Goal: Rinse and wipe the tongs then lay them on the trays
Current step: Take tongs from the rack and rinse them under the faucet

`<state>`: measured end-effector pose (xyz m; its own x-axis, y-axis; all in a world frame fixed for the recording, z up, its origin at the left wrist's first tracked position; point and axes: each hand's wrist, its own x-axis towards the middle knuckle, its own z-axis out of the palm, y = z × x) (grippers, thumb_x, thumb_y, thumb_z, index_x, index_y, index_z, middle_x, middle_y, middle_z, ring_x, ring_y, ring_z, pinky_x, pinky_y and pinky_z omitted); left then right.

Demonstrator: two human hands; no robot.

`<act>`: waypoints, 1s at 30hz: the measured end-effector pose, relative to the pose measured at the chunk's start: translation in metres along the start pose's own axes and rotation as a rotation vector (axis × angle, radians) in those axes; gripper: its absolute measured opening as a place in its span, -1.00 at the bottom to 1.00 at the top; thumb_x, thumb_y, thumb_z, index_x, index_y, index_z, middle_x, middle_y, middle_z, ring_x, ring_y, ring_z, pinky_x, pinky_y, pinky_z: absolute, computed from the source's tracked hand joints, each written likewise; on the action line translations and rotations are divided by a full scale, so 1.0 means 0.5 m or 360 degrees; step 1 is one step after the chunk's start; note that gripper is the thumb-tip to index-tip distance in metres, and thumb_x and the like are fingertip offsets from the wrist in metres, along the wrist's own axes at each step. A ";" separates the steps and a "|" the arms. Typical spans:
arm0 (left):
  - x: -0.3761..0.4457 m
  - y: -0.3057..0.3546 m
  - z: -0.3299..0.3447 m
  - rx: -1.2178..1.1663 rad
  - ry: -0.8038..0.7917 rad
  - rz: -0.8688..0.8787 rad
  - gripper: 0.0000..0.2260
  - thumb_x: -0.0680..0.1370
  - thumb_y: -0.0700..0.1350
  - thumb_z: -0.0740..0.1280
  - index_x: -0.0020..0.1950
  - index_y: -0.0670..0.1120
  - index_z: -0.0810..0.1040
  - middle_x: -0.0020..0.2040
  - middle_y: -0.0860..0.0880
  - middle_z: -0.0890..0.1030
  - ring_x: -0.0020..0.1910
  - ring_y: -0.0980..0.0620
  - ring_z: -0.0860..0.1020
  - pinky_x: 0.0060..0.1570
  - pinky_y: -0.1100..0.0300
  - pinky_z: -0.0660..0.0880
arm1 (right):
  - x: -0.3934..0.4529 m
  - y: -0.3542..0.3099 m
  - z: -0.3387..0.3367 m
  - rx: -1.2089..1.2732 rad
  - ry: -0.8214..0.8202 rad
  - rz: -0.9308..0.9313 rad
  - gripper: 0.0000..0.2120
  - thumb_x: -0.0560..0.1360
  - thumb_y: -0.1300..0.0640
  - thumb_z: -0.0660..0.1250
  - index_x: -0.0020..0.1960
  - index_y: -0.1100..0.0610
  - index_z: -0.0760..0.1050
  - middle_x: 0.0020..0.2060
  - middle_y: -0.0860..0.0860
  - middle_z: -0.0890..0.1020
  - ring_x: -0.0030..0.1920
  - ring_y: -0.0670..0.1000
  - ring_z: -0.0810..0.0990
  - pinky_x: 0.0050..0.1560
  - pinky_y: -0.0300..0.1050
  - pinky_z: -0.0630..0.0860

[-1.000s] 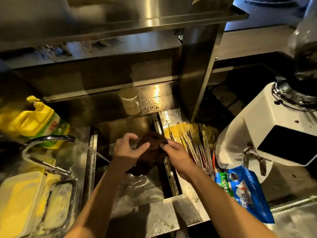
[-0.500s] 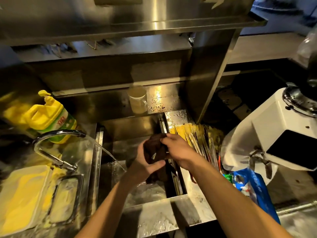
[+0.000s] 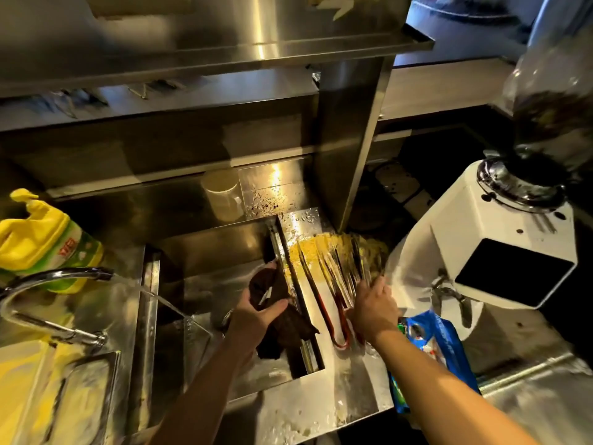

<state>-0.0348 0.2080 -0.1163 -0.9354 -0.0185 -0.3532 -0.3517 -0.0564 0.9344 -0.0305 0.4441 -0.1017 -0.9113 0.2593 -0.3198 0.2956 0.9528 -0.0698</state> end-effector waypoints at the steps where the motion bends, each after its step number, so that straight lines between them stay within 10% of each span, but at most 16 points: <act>1: 0.000 0.000 0.003 0.0013 -0.0001 -0.0025 -0.60 0.38 -0.15 0.59 0.11 0.13 0.55 -0.09 0.24 0.72 -0.12 0.16 0.72 -0.19 0.29 0.62 | 0.001 -0.003 0.002 -0.0025 0.0002 0.0006 -0.66 0.57 -0.06 0.28 0.25 0.10 0.42 0.40 0.25 0.31 0.33 0.22 0.38 0.29 0.06 0.45; 9: 0.011 0.019 0.034 -0.0033 -0.0083 0.0052 -0.52 0.42 -0.22 0.55 0.30 -0.02 0.56 0.05 -0.01 0.73 0.04 -0.05 0.70 -0.01 0.13 0.63 | 0.017 -0.012 -0.037 0.0216 0.0051 0.0040 -0.69 0.63 0.04 0.21 0.31 0.17 0.40 0.26 0.22 0.41 0.27 0.20 0.41 0.20 0.01 0.48; 14: 0.008 0.051 0.052 -0.0333 -0.0014 -0.0224 -0.71 0.54 0.10 0.39 0.10 -0.09 0.66 -0.07 -0.11 0.73 0.02 -0.19 0.69 -0.03 0.06 0.63 | 0.003 -0.014 -0.089 0.0494 0.0080 0.0064 -0.60 0.61 -0.03 0.20 0.38 0.13 0.36 0.28 0.20 0.45 0.26 0.21 0.49 0.21 0.11 0.48; 18: 0.009 0.047 0.035 -0.0835 0.0186 -0.0499 -0.61 0.64 0.07 0.16 -0.06 -0.13 0.68 -0.16 -0.14 0.69 -0.21 -0.09 0.67 -0.16 0.11 0.63 | -0.023 -0.023 -0.110 0.1225 0.0024 -0.0001 -0.58 0.58 -0.14 0.26 0.15 0.22 0.48 -0.11 0.14 0.59 -0.03 0.18 0.59 0.00 0.07 0.52; 20: -0.002 0.045 0.002 -0.0721 0.0289 -0.0492 -0.80 0.63 -0.09 0.22 -0.07 -0.11 0.60 -0.20 -0.12 0.65 -0.27 -0.07 0.64 -0.32 0.16 0.59 | -0.045 -0.038 -0.106 0.1640 -0.0094 -0.0014 -0.57 0.56 -0.14 0.31 0.08 0.25 0.49 -0.11 0.20 0.62 -0.04 0.19 0.61 0.00 0.12 0.52; 26: -0.064 -0.003 -0.128 -0.0589 0.0470 -0.0288 -0.76 0.59 -0.28 0.29 0.25 -0.25 0.55 0.15 -0.30 0.62 0.04 -0.22 0.65 0.02 -0.05 0.60 | -0.081 -0.124 -0.073 0.2598 -0.0809 0.0057 -0.76 0.52 0.15 0.43 -0.20 0.11 0.37 -0.29 0.02 0.71 -0.09 0.15 0.73 -0.16 -0.02 0.62; 30: -0.104 -0.014 -0.218 -0.0362 0.0707 -0.0272 -0.73 0.60 -0.25 0.31 0.29 -0.26 0.51 0.09 -0.23 0.61 0.06 -0.22 0.62 -0.14 0.11 0.55 | -0.101 -0.203 -0.056 0.2528 -0.1168 0.0007 -0.73 0.46 0.16 0.45 0.08 0.15 0.45 0.01 0.20 0.72 -0.01 0.20 0.71 -0.05 0.03 0.63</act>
<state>0.0202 0.1005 -0.1093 -0.7419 -0.4087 -0.5315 -0.4350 -0.3098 0.8454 -0.0227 0.3385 -0.0523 -0.7351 -0.2853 -0.6151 0.6755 -0.2300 -0.7006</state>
